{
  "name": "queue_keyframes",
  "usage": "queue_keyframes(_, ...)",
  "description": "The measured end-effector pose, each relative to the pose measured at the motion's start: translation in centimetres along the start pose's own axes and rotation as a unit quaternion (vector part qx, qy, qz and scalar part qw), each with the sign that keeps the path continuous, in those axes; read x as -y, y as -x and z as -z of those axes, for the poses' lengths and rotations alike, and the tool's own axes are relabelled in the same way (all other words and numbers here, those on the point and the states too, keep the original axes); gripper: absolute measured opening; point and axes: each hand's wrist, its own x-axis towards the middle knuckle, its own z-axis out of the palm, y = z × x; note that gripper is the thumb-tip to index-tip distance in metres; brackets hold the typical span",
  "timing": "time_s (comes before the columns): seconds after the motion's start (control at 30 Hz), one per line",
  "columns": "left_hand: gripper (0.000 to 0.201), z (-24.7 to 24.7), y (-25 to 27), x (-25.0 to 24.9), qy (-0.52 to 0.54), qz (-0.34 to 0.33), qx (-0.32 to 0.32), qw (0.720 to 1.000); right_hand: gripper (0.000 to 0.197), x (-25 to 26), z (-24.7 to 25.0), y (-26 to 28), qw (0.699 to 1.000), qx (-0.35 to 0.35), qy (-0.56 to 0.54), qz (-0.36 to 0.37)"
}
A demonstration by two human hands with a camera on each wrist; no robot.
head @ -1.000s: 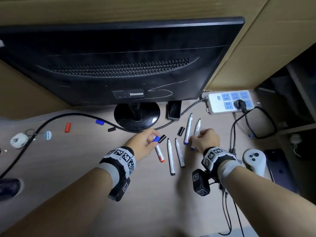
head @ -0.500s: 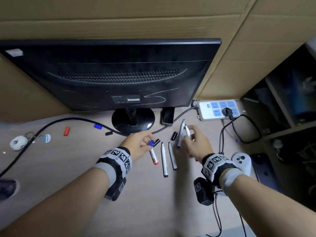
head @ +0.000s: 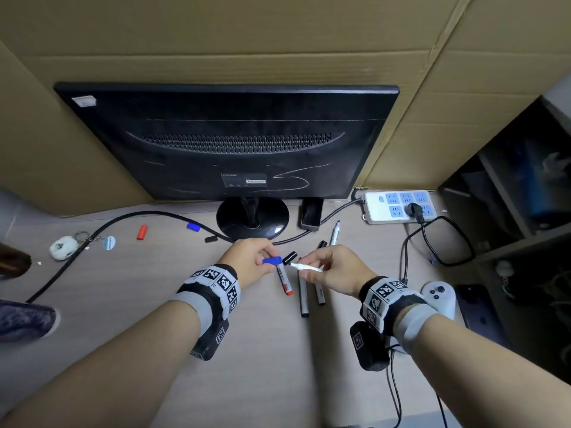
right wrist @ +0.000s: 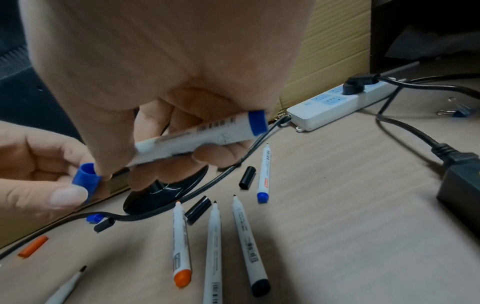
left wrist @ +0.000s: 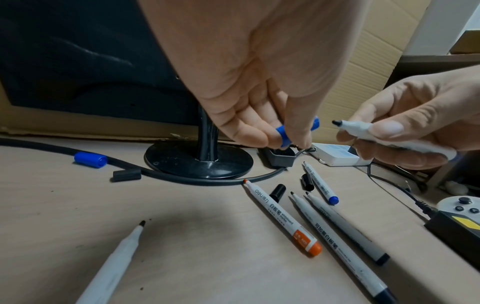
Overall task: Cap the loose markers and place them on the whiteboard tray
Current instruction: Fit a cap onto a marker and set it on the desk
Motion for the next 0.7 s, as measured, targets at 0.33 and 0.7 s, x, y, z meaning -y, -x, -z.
queue_keyframes(0.33, 0.021, -0.1, 1.0, -0.8, 0.004, -0.044, 0.029, 0.999, 0.014, 0.0, 0.0, 0.2, 0.998, 0.013, 0.053, 0.004)
queue_keyframes(0.7, 0.024, -0.3, 1.7, -2.1, 0.021, -0.027, 0.044, 0.998, 0.009, 1.2, 0.1, 0.3, 0.997, 0.050, 0.059, -0.002)
